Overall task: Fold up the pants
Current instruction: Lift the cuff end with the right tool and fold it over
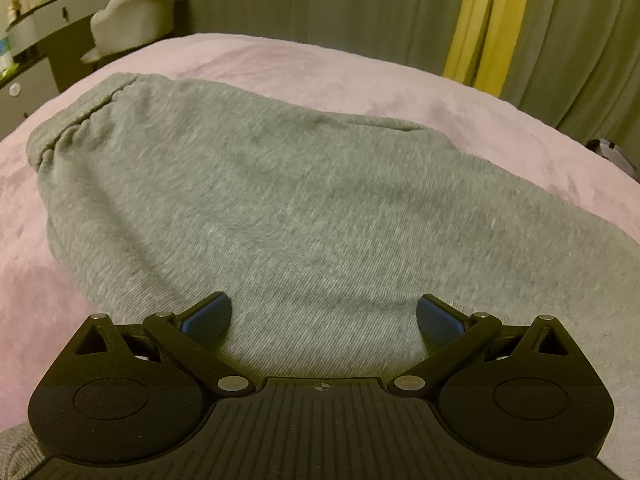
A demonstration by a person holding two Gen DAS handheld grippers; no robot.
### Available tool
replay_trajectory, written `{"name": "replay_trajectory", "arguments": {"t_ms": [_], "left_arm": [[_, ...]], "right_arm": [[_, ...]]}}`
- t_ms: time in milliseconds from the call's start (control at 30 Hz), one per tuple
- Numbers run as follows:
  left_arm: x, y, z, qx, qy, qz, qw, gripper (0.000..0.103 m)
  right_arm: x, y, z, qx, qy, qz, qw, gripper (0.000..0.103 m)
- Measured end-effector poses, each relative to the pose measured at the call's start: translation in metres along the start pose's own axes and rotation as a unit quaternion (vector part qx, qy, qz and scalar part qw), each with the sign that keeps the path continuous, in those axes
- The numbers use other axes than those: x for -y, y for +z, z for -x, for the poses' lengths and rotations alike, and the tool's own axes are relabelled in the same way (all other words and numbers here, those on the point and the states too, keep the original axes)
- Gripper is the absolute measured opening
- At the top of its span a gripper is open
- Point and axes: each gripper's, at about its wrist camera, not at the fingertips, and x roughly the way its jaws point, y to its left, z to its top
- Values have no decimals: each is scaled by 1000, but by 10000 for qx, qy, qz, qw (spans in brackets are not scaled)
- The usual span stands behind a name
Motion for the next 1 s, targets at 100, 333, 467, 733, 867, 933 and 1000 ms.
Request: {"name": "replay_trajectory", "arguments": {"t_ms": [100, 333, 467, 733, 867, 933, 1000], "left_arm": [[0, 0, 0, 14, 4, -1, 10000, 103], [-11, 5, 14, 167, -221, 193, 9994, 103], [-52, 22, 52, 602, -264, 959, 9932, 103], [-143, 49, 123, 1332, 1092, 1654, 9711, 103], [-153, 33, 121, 1356, 483, 1925, 9707, 103], [-146, 27, 113, 1242, 228, 1839, 9748, 103], [-129, 23, 106, 1227, 35, 1627, 9790, 103]], "right_arm": [[-2, 0, -5, 12, 0, 2, 10000, 45], [-8, 3, -8, -77, -195, 339, 9992, 12], [-27, 4, 0, -52, -254, 848, 9961, 12], [-83, -10, 2, 155, -792, 2240, 9713, 12], [-139, -41, 7, 380, -731, 3423, 9360, 12], [-180, -74, 19, 440, -184, 4149, 9086, 11], [-216, -116, 29, 51, 755, 4591, 8852, 11]]}}
